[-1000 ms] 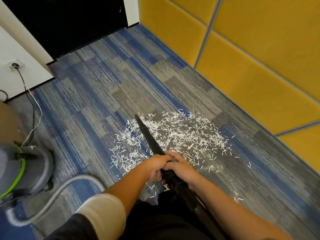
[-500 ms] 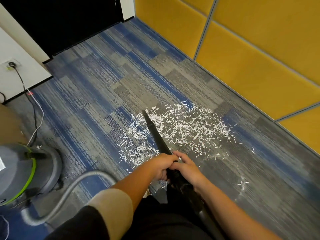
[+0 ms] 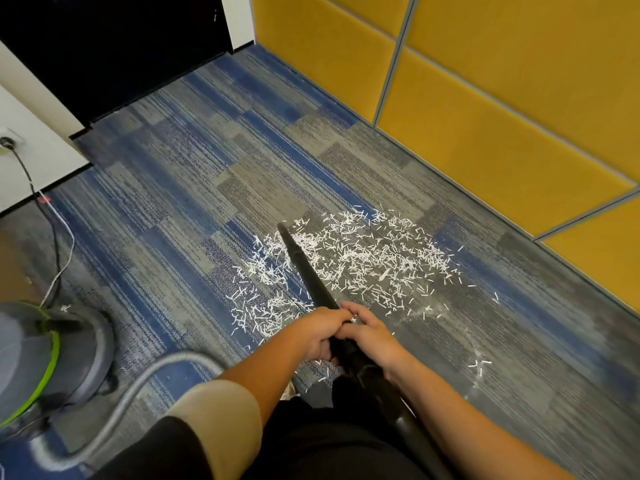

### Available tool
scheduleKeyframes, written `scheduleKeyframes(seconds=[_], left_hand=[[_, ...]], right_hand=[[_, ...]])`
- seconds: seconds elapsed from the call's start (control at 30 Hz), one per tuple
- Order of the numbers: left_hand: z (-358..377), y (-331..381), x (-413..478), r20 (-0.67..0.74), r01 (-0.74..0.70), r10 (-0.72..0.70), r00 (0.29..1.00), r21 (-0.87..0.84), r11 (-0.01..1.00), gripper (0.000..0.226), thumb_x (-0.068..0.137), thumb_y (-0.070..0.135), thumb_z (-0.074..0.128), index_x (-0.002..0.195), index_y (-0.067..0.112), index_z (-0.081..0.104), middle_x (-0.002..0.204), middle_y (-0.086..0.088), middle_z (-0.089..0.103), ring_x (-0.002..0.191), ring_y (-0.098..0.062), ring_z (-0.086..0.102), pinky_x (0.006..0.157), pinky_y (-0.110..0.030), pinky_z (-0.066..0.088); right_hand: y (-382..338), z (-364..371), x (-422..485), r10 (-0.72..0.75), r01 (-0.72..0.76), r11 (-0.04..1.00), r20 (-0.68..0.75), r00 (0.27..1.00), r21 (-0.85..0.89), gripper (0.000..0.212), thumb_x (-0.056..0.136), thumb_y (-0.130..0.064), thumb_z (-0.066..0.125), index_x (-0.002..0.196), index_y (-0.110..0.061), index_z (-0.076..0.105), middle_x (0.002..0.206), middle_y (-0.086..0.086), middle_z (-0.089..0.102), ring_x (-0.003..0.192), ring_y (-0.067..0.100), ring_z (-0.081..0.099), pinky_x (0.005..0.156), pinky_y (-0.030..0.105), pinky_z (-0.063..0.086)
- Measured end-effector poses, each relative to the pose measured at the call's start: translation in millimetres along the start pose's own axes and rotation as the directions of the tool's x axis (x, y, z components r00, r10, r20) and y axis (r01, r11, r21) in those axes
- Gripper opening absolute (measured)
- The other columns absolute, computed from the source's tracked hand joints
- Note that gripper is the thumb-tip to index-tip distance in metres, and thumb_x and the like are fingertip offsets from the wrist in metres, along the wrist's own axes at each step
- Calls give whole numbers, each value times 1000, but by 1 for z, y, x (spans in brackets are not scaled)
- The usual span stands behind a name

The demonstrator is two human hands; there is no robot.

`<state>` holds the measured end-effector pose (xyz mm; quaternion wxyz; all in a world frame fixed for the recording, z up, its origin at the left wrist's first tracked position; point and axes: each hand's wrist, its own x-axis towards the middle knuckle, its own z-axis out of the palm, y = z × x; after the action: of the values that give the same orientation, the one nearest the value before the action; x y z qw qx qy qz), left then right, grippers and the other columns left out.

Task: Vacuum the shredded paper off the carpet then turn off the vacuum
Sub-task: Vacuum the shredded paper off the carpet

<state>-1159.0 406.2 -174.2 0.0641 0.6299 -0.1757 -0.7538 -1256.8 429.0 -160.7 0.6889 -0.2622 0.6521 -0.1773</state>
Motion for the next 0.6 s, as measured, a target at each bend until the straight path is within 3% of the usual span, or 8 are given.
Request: scheduleKeyframes(seconds=[0.1, 0.23, 0.37, 0.47, 0.6], left_hand=[[3, 8, 1, -29, -1, 1, 1000, -14, 1000, 16, 98, 21, 44, 87, 12, 49, 74, -12, 58, 60, -22, 59, 52, -31, 50], [9, 16, 8, -46, 1, -4, 999, -55, 998, 14, 98, 21, 48, 87, 12, 50, 76, -12, 60, 64, -22, 61, 60, -33, 52], [17, 23, 12, -39, 4, -6, 999, -51, 999, 14, 98, 21, 46, 89, 11, 50, 74, -12, 60, 57, -20, 62, 46, -27, 52], [24, 29, 17, -6, 10, -10, 1000, -49, 999, 11, 97, 19, 46, 93, 10, 50, 80, -14, 61, 64, -23, 63, 57, -33, 55], [32, 37, 22, -19, 7, -7, 1000, -16, 1000, 14, 96, 20, 47, 86, 10, 50, 70, -11, 58, 59, -22, 60, 57, -32, 49]], right_hand=[[-8, -6, 5, 3, -3, 1000, 23, 1000, -7, 54, 82, 3, 58, 127, -25, 51, 82, 12, 63, 60, 23, 60, 50, 27, 52], [-15, -17, 9, 8, -8, 1000, 51, 999, -3, 53, 82, 4, 58, 125, -26, 52, 81, 12, 63, 58, 22, 60, 47, 26, 51], [-18, -27, 15, 18, -17, 1000, 36, 999, -8, 53, 81, 4, 59, 125, -25, 53, 82, 10, 63, 60, 22, 59, 47, 25, 49], [-22, -37, 16, 14, -12, 999, 35, 999, -37, 53, 81, 3, 59, 125, -24, 53, 83, 8, 62, 62, 20, 59, 48, 24, 50], [-28, -48, 18, 21, -21, 1000, 42, 999, -10, 50, 82, 4, 58, 122, -25, 53, 79, 9, 61, 57, 19, 57, 43, 22, 48]])
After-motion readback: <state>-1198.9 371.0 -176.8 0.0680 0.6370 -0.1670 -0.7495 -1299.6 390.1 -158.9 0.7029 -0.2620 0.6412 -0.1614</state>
